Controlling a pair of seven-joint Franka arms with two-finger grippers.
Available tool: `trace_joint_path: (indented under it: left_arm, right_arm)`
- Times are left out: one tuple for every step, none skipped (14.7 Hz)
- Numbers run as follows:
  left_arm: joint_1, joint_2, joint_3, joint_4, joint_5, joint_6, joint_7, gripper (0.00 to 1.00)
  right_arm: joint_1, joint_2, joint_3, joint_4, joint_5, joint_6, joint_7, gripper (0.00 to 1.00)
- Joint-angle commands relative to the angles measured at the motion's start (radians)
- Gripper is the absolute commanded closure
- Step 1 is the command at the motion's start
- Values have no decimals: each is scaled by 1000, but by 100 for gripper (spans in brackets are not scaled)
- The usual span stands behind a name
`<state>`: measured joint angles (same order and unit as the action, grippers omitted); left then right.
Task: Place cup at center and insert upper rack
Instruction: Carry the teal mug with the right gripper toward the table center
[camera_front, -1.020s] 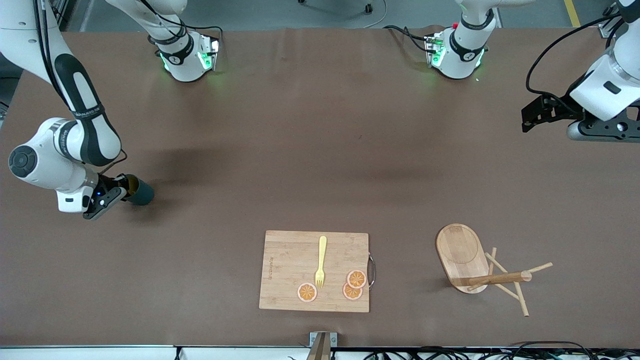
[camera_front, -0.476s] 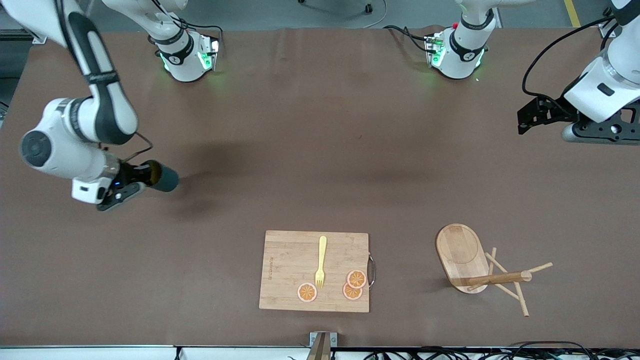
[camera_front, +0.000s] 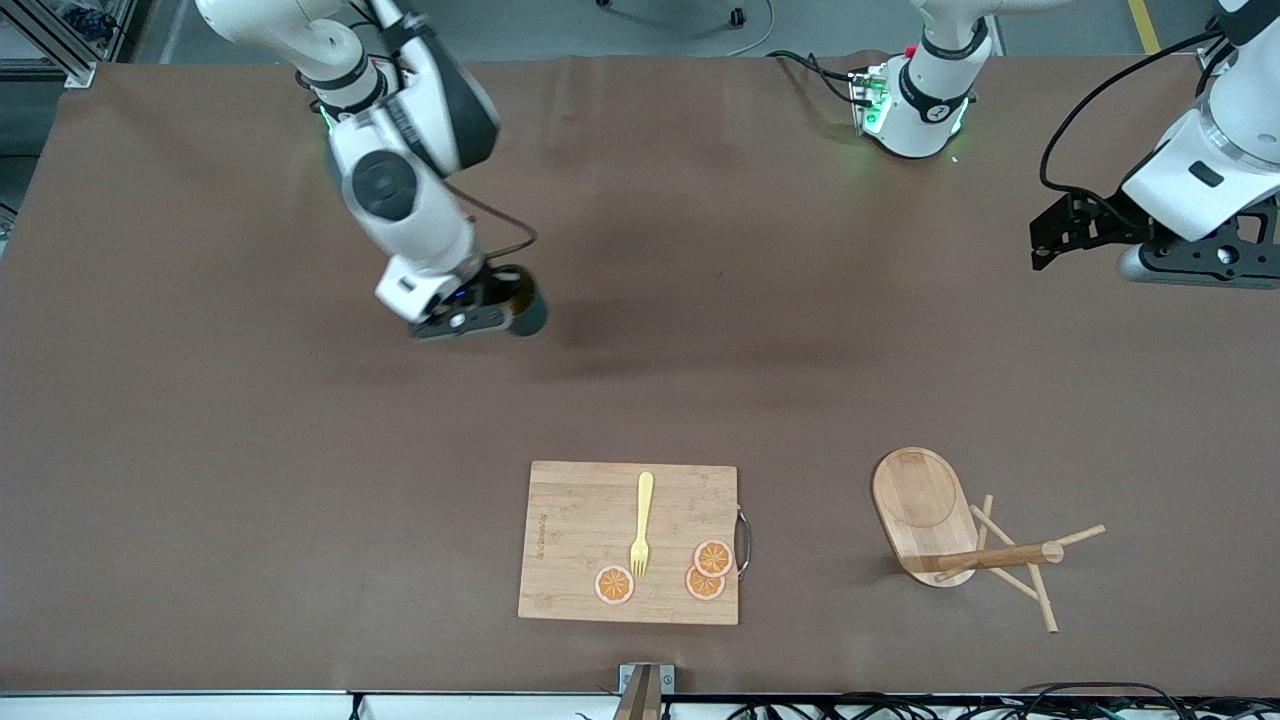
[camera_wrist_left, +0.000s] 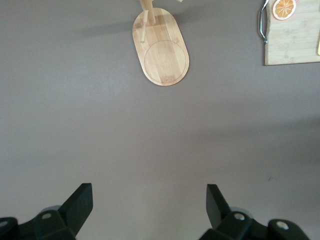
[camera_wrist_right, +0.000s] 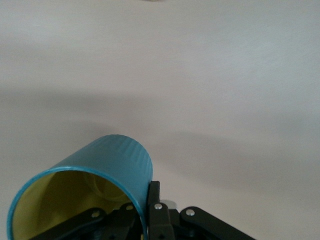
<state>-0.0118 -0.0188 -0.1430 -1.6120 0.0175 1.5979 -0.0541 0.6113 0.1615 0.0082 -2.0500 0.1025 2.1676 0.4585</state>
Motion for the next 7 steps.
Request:
trace_joint_path:
  left_arm:
    - [-39,14,-10,-2,-11,13,-91,0]
    - [-45,22,-20,-2,-11,13,-131,0]
    - [-48,25,-33,-2,-10,13,-169,0]
    - [-47,31,-55,-5,-8,11,-194,0]
    - [-43,31,-75,-6,-8,5,-228,0]
    - [-45,31,-84,-6,-10,4,-272,0]
    - [-45,33,-101,-8,-8,4,-323,0]
  right_arm:
    - [97,111,-19,126,19,-5,173,100]
    - [129,151,-19,167,17,-3,228,100]
    - [160,189,-20,204,16,-3,274,100]
    - [183,228,-20,238,13,-2,314,99]
    - [205,265,-20,264,13,15,345,98]
    - [226,289,-20,271,11,55,373,98]
    - [237,312,-20,272,11,93,402,98]
